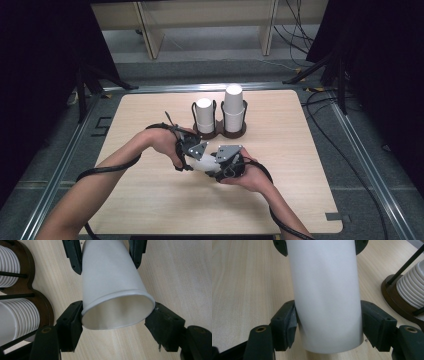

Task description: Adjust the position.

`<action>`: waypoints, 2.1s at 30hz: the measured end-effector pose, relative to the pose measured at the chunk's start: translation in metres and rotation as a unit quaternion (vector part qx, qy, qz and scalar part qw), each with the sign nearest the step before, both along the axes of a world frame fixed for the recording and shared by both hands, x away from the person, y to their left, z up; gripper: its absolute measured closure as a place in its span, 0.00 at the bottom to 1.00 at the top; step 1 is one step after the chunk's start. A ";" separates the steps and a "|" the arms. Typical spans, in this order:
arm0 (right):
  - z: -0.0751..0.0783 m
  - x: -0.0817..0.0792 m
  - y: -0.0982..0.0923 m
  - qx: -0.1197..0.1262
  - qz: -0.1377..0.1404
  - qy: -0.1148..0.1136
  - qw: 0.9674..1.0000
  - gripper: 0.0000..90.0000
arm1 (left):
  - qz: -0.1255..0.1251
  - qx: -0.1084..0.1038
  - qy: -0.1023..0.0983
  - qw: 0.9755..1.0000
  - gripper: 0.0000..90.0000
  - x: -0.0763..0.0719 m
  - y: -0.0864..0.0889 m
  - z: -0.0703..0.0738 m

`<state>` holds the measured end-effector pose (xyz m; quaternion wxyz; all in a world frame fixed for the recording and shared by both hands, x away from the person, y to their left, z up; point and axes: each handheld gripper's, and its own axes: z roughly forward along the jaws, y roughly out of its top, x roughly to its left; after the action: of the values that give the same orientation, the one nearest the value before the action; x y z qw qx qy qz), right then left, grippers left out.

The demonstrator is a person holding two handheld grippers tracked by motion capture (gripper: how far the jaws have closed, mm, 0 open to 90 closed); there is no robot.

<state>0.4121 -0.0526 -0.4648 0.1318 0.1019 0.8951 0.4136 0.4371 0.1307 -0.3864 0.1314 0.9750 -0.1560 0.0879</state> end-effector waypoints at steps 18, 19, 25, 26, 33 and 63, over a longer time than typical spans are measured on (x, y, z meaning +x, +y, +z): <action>-0.001 0.002 -0.001 -0.005 0.014 -0.008 1.000 0.40 | -0.015 -0.005 -0.007 1.000 0.35 -0.002 -0.003 0.002; -0.001 0.002 -0.001 -0.006 0.014 -0.008 1.000 0.40 | -0.016 -0.006 -0.007 1.000 0.35 -0.002 -0.003 0.002; -0.002 0.002 -0.002 -0.005 0.017 -0.003 1.000 0.40 | -0.018 -0.012 -0.008 1.000 0.31 -0.002 -0.002 0.001; -0.001 0.003 -0.002 -0.007 0.019 -0.011 1.000 0.40 | -0.016 -0.014 -0.008 1.000 0.30 -0.002 -0.002 0.001; -0.002 0.001 -0.004 0.003 0.004 0.010 1.000 0.40 | 0.014 -0.041 -0.015 0.999 0.17 0.000 -0.001 0.002; -0.015 -0.012 -0.034 0.118 -0.150 -0.045 0.981 0.39 | 0.239 -0.365 0.032 0.899 0.10 -0.004 0.047 -0.026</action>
<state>0.3998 -0.0865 -0.4795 0.2198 0.2310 0.8077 0.4959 0.4335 0.1780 -0.4129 0.4583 0.8687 0.1295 0.1364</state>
